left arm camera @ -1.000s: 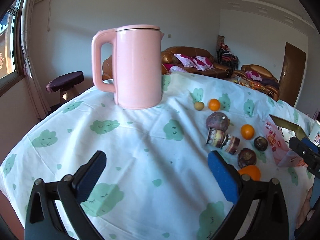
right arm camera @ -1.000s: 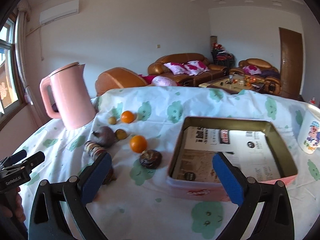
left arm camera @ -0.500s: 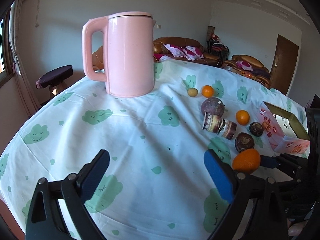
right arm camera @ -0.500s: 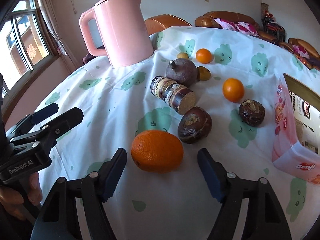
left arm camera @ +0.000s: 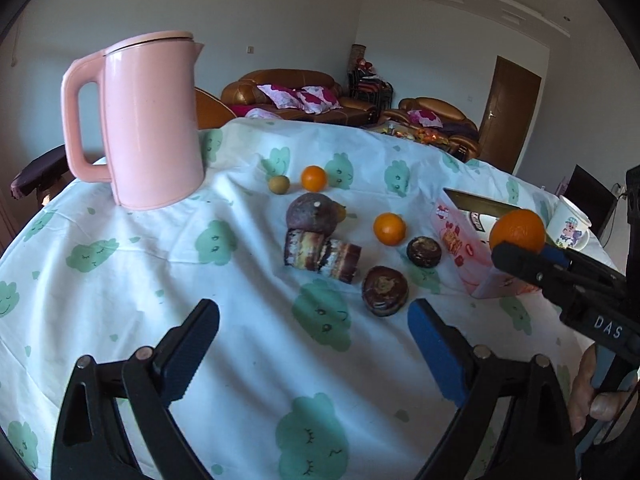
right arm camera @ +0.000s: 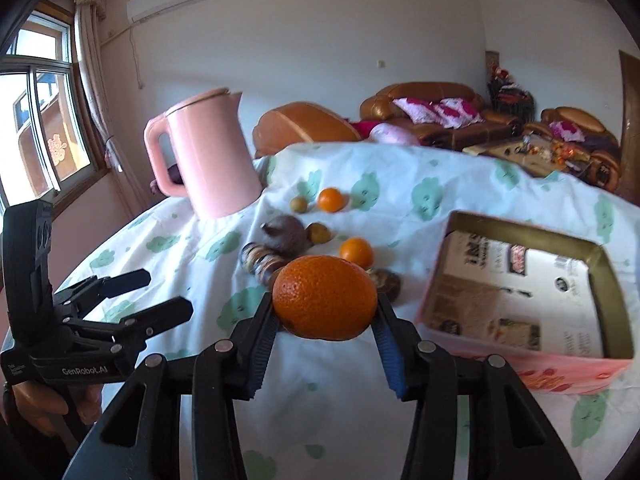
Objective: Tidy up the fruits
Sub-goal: 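Grasp the large orange with the right tool while the left tool grasps a dark brown round fruit, then carry both fruits over the tin and open both tools to drop them in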
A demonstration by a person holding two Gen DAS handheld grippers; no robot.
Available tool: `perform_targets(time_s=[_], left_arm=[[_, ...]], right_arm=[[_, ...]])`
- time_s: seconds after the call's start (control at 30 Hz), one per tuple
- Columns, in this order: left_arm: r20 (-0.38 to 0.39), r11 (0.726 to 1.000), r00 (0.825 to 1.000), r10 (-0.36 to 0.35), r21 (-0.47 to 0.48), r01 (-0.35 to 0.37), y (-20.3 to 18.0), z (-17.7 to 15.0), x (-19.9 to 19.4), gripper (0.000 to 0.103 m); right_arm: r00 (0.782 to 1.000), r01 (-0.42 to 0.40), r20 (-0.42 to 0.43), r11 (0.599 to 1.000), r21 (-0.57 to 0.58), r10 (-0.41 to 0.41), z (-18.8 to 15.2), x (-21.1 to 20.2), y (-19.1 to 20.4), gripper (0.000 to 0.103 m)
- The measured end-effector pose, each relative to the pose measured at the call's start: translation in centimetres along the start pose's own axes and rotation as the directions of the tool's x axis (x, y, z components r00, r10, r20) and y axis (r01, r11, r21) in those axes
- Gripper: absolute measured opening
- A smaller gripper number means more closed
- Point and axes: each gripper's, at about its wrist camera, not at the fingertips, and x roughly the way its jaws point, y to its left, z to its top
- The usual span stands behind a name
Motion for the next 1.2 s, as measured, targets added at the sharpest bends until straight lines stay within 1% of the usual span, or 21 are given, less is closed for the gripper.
perform_targets(time_s=[0.03,0.07,0.1,0.13,0.17,0.23,0.3,0.37,0.43,0.47,0.5,0.6,0.67,0.77,0.9,1.0,1.1,1.2], left_arm=[[-0.018,1.000,1.000,-0.014,0.014,0.014,-0.9,0.2,0.6,0.097],[-0.043,0.999,0.999,-0.016,0.028,0.018,-1.7,0.3,1.5,0.093],[-0.068,0.999,0.998,-0.016,0.040,0.019,-2.5,0.5,2.3,0.083],[-0.093,0.999,0.996,-0.015,0.049,0.020,-3.1,0.6,3.2,0.077],[-0.120,0.998,0.993,-0.018,0.050,0.024,-3.7,0.7,4.1,0.071],[-0.171,0.998,0.984,-0.040,0.033,0.046,-4.5,0.6,5.8,0.067],[-0.212,0.999,0.976,-0.046,0.010,0.049,-4.9,0.6,7.0,0.060],[-0.200,1.000,0.980,-0.023,0.008,0.025,-5.2,0.7,7.5,0.059],[-0.194,1.000,0.981,-0.001,0.012,0.004,-5.4,0.8,7.8,0.052],[-0.193,1.000,0.981,0.009,0.013,-0.007,-5.4,0.8,7.9,0.041],[-0.189,1.000,0.982,0.012,0.008,-0.011,-5.2,0.9,7.9,0.039],[-0.180,0.999,0.983,-0.037,-0.043,0.030,-4.1,0.9,7.6,0.039],[-0.164,0.997,0.986,-0.040,-0.065,0.029,-3.6,0.9,7.3,0.039],[-0.109,0.997,0.993,-0.052,-0.060,0.046,-4.1,1.4,6.1,0.039],[-0.043,0.995,0.994,-0.103,0.010,0.103,-7.2,3.2,4.8,0.039],[-0.028,0.985,0.987,-0.155,0.070,0.157,-10.5,4.5,5.3,0.039],[-0.044,0.972,0.981,-0.191,0.132,0.195,-13.9,5.4,6.7,0.039],[-0.110,0.965,0.973,-0.202,0.149,0.217,-16.4,5.8,9.1,0.039]], right_arm=[[0.999,0.034,0.027,0.999,0.002,-0.034,0.2,-0.6,-0.8,0.049],[0.996,0.074,0.049,0.997,0.003,-0.074,0.3,-1.0,-1.5,0.049],[0.991,0.117,0.065,0.993,0.004,-0.117,0.4,-1.3,-2.2,0.049],[0.986,0.150,0.074,0.989,0.010,-0.151,0.5,-1.4,-2.9,0.049],[0.983,0.166,0.077,0.986,0.024,-0.168,0.6,-1.6,-3.6,0.049],[0.982,0.168,0.079,0.984,0.053,-0.171,0.8,-1.9,-4.8,0.049],[0.979,0.176,0.093,0.982,0.062,-0.181,0.9,-2.4,-5.5,0.049],[0.976,0.185,0.107,0.981,0.056,-0.190,0.9,-2.9,-5.8,0.049],[0.973,0.197,0.111,0.979,0.050,-0.202,0.8,-3.0,-5.9,0.049],[0.973,0.201,0.110,0.978,0.051,-0.205,0.8,-3.1,-6.0,0.049],[0.973,0.202,0.106,0.978,0.054,-0.206,0.7,-3.0,-6.2,0.049],[0.972,0.205,0.103,0.976,0.069,-0.211,0.7,-3.1,-6.8,0.049],[0.970,0.208,0.111,0.975,0.081,-0.216,0.7,-3.5,-7.3,0.049],[0.965,0.222,0.122,0.971,0.090,-0.232,0.9,-4.1,-8.2,0.049],[0.953,0.275,0.101,0.955,0.111,-0.287,0.9,-4.2,-10.4,0.049],[0.951,0.296,0.052,0.945,0.139,-0.306,0.5,-3.8,-12.5,0.049],[0.944,0.324,0.013,0.935,0.146,-0.330,0.1,-3.4,-14.0,0.050],[0.946,0.323,-0.018,0.933,0.161,-0.324,-0.2,-3.0,-15.2,0.050]])
